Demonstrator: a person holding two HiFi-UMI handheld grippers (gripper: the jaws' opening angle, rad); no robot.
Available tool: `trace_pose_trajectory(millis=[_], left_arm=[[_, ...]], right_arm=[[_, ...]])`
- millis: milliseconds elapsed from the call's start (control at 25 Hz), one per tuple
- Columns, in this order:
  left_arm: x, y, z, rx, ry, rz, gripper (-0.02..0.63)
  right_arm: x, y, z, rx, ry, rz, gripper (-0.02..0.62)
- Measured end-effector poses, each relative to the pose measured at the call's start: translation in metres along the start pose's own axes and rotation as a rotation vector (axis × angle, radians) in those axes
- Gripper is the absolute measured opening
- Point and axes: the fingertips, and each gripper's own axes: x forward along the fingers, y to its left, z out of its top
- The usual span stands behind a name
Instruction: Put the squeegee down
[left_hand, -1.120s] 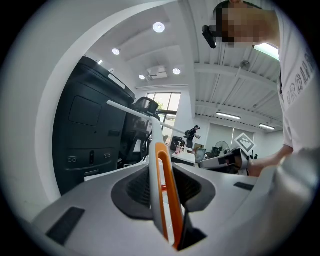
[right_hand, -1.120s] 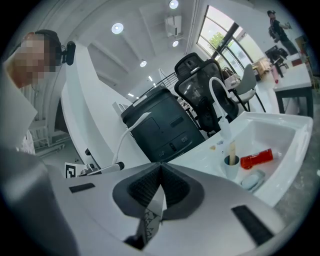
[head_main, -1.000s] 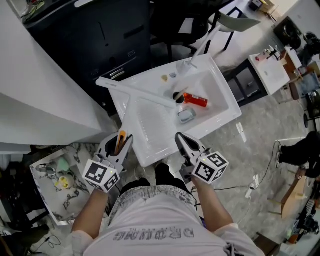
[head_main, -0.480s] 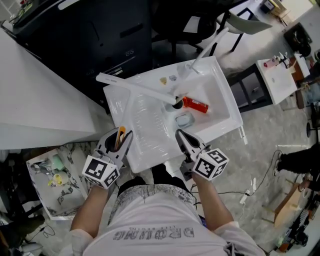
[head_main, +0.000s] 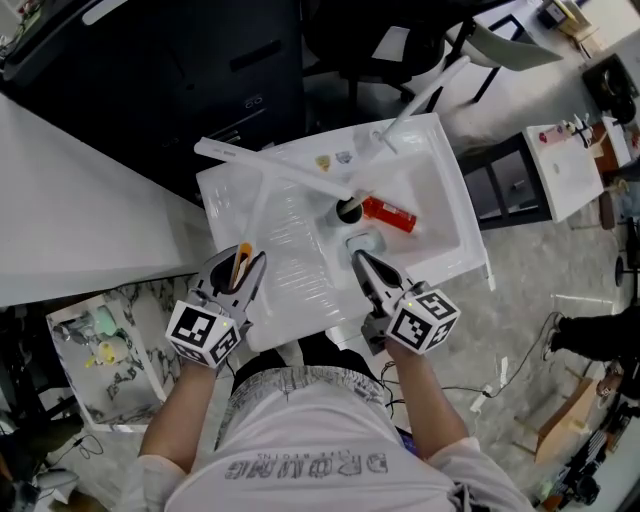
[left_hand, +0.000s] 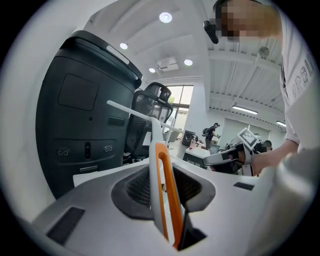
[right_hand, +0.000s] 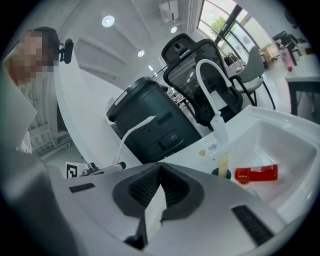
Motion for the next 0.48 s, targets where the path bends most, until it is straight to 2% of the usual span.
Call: trace_pose_trajectory(millis=[480], left_arm=[[0.050,0.012,-0.013,-0.012,0.031,0.034,0.112]], right_arm=[[0.023,-0.032,0.011,0.007,0.045,0.032,0.008]])
